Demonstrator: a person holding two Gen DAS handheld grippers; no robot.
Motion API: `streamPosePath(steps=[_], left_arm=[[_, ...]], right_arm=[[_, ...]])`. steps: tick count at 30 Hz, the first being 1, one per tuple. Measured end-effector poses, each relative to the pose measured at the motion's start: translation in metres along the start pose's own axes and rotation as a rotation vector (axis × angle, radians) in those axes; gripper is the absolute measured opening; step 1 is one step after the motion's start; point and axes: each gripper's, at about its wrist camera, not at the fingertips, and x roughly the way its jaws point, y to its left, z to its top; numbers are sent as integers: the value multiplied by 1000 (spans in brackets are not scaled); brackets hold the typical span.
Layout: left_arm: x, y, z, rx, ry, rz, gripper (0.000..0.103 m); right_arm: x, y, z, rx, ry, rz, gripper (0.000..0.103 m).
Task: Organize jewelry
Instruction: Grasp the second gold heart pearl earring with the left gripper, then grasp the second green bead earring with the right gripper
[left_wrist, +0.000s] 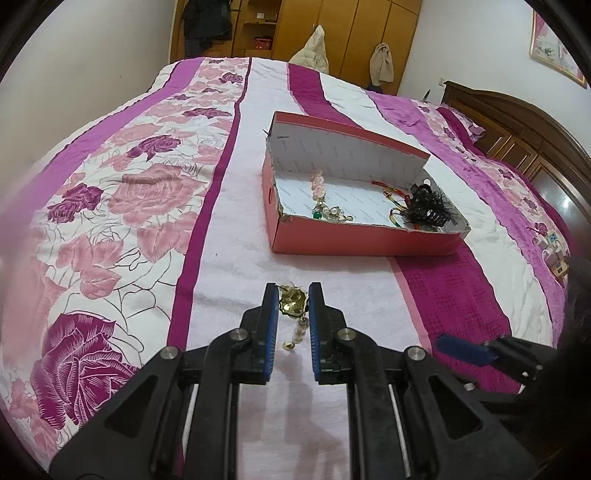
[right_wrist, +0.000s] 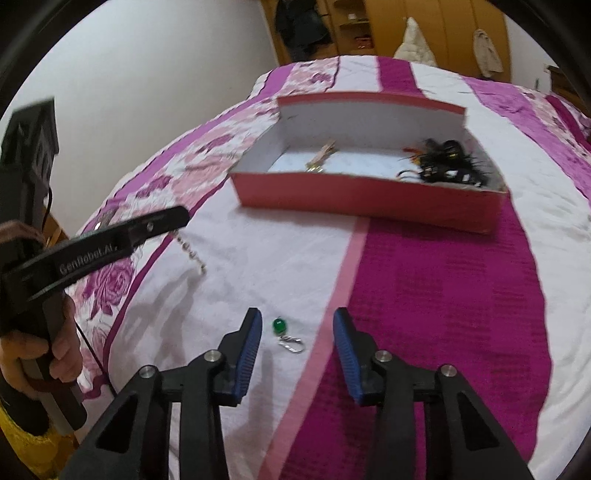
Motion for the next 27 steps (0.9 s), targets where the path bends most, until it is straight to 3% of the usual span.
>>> streamPosePath(steps=[10,14,27], left_arm=[[2,2,1,-12,9,-1,7],[3,0,3,-14,14,-7,7],[-5,-15,10,3,-3,-34,7]], right_arm=[[26,8,-2,-48,57,-3,33],[31,9,-3,-68,62,-3,11],[6,-6,1,-6,2,56,11]])
